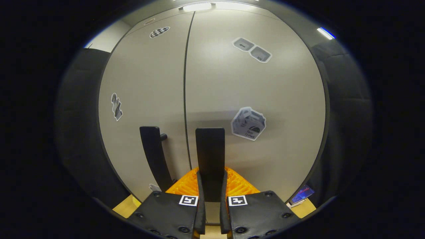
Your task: Open the right door of the double-door shoe cabinet with the right hand, and open the left door with the left hand.
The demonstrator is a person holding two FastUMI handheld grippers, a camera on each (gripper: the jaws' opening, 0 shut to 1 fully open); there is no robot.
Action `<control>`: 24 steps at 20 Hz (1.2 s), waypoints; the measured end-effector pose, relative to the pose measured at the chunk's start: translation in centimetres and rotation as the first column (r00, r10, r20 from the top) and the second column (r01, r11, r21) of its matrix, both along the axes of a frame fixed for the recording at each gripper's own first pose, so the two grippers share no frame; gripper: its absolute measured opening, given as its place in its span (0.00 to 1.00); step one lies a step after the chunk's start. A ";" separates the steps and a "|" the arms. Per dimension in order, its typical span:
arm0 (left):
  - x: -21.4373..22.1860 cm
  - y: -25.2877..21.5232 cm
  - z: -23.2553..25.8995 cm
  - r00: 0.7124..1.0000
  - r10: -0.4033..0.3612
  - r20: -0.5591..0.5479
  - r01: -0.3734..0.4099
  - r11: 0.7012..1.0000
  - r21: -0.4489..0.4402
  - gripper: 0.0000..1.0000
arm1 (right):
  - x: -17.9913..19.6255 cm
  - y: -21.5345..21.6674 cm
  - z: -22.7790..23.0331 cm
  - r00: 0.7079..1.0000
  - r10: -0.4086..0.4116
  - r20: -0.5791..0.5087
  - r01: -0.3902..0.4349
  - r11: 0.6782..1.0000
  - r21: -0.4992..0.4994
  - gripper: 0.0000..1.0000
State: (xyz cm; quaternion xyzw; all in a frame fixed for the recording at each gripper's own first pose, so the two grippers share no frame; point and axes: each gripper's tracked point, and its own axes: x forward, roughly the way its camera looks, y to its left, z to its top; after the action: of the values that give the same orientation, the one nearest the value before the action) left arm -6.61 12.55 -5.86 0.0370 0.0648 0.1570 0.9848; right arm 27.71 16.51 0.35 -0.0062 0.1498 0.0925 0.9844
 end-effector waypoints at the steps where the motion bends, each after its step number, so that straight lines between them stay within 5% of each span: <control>1: 0.0 0.0 0.1 1.000 -0.003 0.003 0.003 1.000 -0.001 0.88 | 0.0 0.1 0.1 1.000 0.006 0.009 -0.006 1.000 0.011 0.13; 24: 3.2 -6.1 1.8 0.972 -0.228 0.054 0.229 0.973 -0.020 0.89 | -9.7 -5.2 1.6 0.985 0.155 -0.073 -0.149 0.986 0.075 0.13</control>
State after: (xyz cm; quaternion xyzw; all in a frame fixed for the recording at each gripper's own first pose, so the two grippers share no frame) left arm -3.42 6.49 -4.10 0.0275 0.0366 0.0426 0.9980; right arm 18.04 11.33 1.96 0.0200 0.1842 0.1728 0.9674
